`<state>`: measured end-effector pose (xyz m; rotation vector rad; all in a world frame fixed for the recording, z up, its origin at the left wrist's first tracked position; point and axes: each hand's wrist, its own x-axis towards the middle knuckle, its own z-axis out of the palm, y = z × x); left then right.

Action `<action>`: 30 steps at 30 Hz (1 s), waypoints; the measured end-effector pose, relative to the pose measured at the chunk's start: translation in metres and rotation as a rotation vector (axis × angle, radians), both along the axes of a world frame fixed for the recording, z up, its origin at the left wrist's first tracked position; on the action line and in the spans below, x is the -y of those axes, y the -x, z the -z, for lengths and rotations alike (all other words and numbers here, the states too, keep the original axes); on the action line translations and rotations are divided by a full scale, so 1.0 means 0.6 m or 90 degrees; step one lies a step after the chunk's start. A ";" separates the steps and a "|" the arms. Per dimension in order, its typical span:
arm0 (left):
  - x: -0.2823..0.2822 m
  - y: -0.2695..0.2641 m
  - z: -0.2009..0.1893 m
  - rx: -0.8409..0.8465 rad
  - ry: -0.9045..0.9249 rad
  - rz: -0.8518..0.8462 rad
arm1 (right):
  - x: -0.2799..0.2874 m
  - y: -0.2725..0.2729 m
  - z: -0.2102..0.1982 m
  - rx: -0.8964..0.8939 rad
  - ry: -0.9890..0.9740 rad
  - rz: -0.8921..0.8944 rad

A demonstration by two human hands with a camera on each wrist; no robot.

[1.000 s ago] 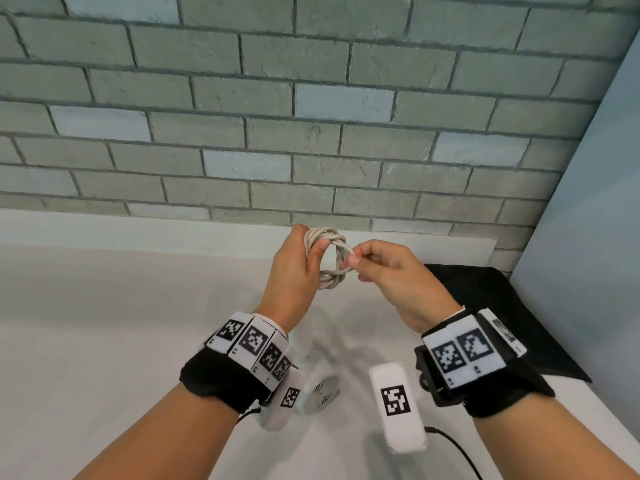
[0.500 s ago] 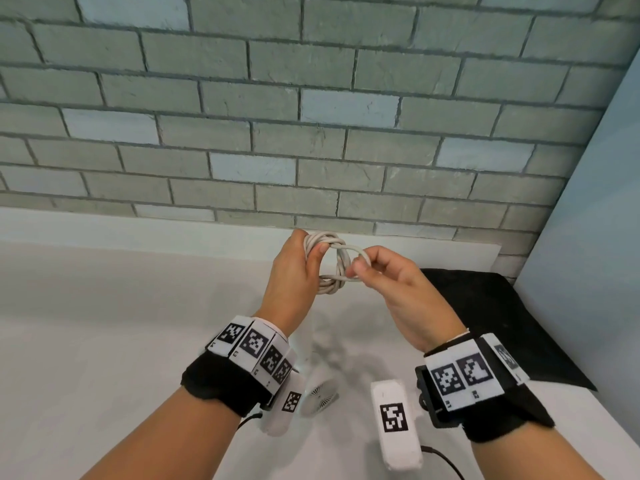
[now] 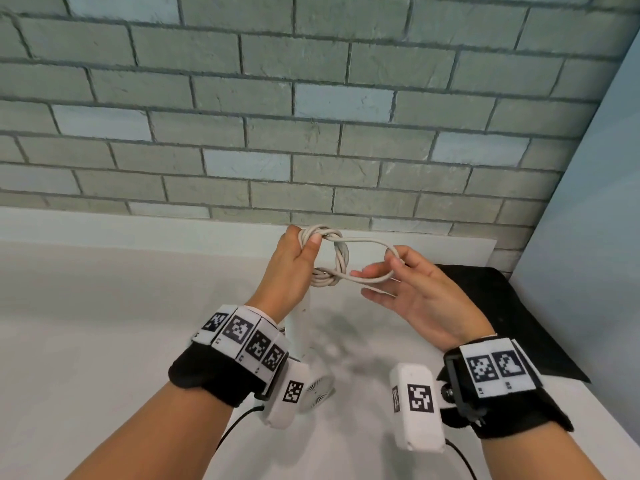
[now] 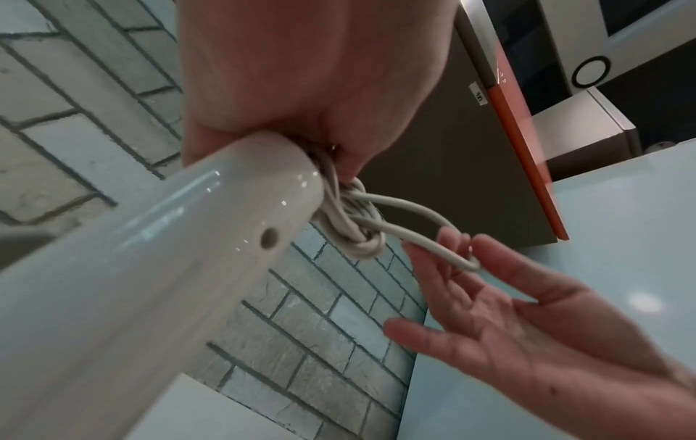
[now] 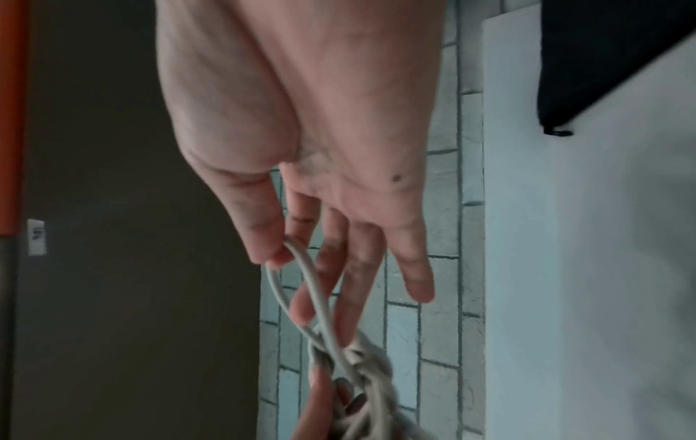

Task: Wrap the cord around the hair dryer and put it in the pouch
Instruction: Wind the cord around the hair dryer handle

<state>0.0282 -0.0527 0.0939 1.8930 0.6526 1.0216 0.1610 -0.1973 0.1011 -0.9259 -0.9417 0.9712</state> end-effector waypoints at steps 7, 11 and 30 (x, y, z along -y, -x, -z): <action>0.005 0.000 -0.001 -0.026 -0.025 -0.017 | -0.003 -0.010 -0.019 0.039 0.030 0.239; 0.007 0.002 -0.003 -0.021 -0.026 -0.021 | 0.010 -0.004 -0.022 0.137 0.048 0.231; 0.005 0.004 -0.025 0.020 0.291 0.101 | 0.002 -0.016 -0.031 0.348 0.086 0.403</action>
